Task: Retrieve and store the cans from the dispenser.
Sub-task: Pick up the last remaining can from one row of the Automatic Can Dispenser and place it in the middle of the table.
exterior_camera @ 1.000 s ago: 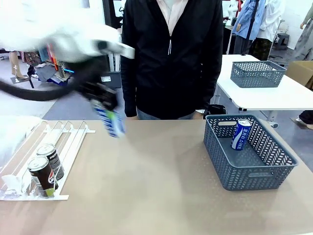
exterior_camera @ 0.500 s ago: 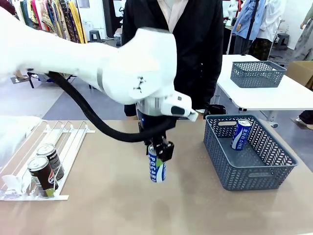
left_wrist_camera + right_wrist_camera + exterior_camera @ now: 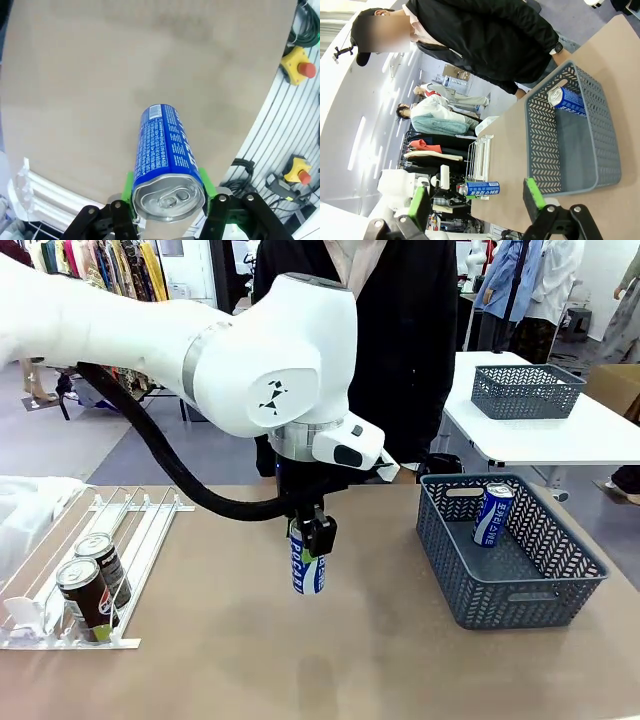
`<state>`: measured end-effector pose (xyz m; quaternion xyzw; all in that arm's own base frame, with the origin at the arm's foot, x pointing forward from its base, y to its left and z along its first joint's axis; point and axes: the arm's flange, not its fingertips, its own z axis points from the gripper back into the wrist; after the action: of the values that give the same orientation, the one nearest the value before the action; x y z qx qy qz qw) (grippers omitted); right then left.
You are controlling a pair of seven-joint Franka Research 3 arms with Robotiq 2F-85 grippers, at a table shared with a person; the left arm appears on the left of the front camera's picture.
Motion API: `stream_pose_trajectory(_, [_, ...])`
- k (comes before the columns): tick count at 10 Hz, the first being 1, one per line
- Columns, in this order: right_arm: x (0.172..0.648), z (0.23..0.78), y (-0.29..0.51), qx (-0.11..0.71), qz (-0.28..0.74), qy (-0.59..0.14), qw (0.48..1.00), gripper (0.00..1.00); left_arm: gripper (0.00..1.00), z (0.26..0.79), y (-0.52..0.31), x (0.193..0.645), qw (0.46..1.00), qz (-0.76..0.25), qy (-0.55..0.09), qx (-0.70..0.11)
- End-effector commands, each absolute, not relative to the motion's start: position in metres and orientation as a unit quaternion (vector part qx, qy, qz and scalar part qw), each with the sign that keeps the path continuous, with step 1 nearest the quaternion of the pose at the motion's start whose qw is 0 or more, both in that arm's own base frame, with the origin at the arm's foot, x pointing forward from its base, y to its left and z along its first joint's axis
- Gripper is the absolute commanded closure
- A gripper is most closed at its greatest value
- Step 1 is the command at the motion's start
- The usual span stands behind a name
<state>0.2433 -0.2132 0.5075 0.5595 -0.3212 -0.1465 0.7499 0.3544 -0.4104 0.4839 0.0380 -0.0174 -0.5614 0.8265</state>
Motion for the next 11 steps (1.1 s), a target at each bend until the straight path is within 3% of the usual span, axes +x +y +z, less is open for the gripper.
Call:
stream_pose_trajectory(1, [0.245,0.508,-0.212,0.564,-0.139,-0.334,0.742,0.00,1.00,0.460,-0.419,0.358,0.823,-0.568,-0.009,0.029])
stream_pose_trajectory(2, [0.245,0.508,-0.212,0.564,-0.139,-0.334,0.742,0.00,1.00,0.484,-0.410,0.354,0.826,-0.561,-0.017,0.038])
stream_pose_trajectory(4, [0.245,0.508,-0.212,0.564,-0.139,-0.334,0.742,0.00,1.00,0.465,-0.414,0.380,0.900,-0.429,-0.074,-0.023])
stream_pose_trajectory(6, [0.245,0.508,-0.212,0.564,-0.139,-0.334,0.742,0.00,1.00,0.444,-0.421,0.397,0.935,-0.341,-0.085,-0.035])
stream_pose_trajectory(11, [0.245,0.508,-0.212,0.564,-0.139,-0.334,0.742,0.00,1.00,0.412,-0.430,0.414,0.941,-0.337,-0.035,0.004])
